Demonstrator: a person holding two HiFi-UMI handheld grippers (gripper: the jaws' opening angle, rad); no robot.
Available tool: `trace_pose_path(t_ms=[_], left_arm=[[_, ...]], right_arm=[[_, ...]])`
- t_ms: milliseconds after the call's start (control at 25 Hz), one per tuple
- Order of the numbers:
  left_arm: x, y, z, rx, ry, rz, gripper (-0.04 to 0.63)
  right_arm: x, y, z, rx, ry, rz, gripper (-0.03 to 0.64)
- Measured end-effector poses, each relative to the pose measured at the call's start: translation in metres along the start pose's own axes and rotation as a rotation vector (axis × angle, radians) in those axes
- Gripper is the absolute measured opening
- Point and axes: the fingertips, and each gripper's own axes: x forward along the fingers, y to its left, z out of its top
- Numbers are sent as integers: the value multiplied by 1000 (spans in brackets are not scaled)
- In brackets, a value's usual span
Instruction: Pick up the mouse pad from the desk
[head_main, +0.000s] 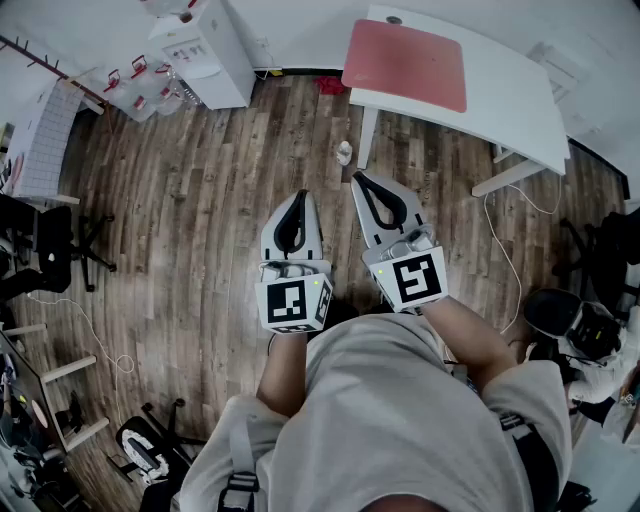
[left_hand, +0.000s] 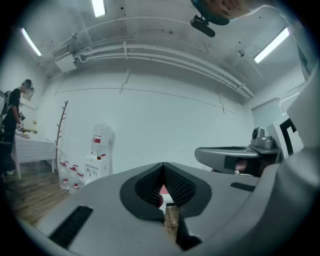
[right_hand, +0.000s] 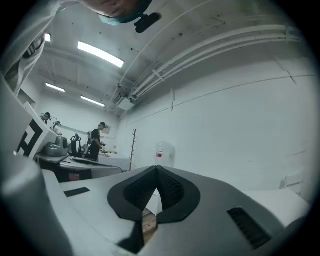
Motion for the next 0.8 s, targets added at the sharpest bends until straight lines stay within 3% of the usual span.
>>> trace_pose_path(t_ms=[360,520,800], left_arm=[[0,64,-18,2,51,-77,11],[-5,95,-34,-35,94,-88,12],[26,126,-62,-62,153,-104,11]], right_arm=[[50,39,-18,-27,36,-45,40],[65,57,-34,-46,87,-51,40],[103,39,-67,-27,149,-76,40]])
